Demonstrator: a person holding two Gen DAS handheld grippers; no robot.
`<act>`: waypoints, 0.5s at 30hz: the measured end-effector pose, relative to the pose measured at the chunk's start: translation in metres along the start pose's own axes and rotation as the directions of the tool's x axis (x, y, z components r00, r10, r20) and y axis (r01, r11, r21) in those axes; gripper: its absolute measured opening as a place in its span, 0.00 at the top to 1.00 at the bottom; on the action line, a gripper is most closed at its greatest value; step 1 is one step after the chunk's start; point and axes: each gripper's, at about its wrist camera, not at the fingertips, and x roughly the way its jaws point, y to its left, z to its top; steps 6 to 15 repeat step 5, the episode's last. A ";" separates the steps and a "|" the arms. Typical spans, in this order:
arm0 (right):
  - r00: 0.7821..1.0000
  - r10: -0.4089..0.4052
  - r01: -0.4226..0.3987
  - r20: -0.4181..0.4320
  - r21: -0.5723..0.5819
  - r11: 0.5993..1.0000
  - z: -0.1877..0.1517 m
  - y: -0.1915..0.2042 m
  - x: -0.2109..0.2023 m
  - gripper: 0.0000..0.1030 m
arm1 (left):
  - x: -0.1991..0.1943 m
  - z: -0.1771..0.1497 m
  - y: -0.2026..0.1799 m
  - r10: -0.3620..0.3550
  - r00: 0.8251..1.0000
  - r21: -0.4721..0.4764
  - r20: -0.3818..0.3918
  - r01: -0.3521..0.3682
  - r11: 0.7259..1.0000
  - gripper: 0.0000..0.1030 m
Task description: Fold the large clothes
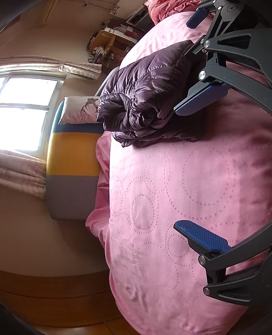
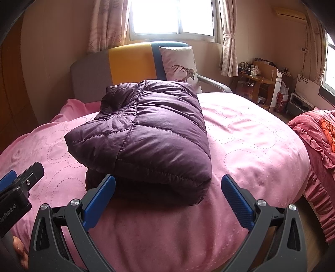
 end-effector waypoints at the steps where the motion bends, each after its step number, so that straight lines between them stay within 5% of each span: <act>1: 1.000 0.001 -0.001 0.000 0.002 1.000 0.000 0.000 0.000 0.02 | 0.001 0.000 0.001 0.001 1.000 -0.009 -0.004 -0.001 1.000 0.04; 15: 1.000 0.002 -0.002 -0.003 0.001 1.000 0.002 0.000 0.002 0.02 | 0.004 -0.002 0.004 0.016 1.000 -0.016 -0.011 -0.016 1.000 0.04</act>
